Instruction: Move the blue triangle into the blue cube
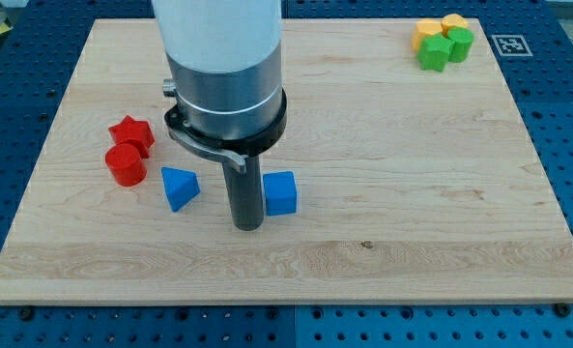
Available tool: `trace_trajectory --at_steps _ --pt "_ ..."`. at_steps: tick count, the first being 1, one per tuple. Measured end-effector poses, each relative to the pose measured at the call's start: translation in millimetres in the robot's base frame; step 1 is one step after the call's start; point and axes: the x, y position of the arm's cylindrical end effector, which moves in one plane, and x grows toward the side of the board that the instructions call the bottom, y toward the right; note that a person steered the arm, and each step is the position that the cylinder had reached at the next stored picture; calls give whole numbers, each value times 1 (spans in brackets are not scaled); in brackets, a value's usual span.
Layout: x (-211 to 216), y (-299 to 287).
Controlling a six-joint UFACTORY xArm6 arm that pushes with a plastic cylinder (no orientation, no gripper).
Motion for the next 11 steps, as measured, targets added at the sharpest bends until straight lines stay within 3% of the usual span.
trace_trajectory --at_steps 2,9,11 --pt "12 15" --pt "-18 40" --pt "15 19"
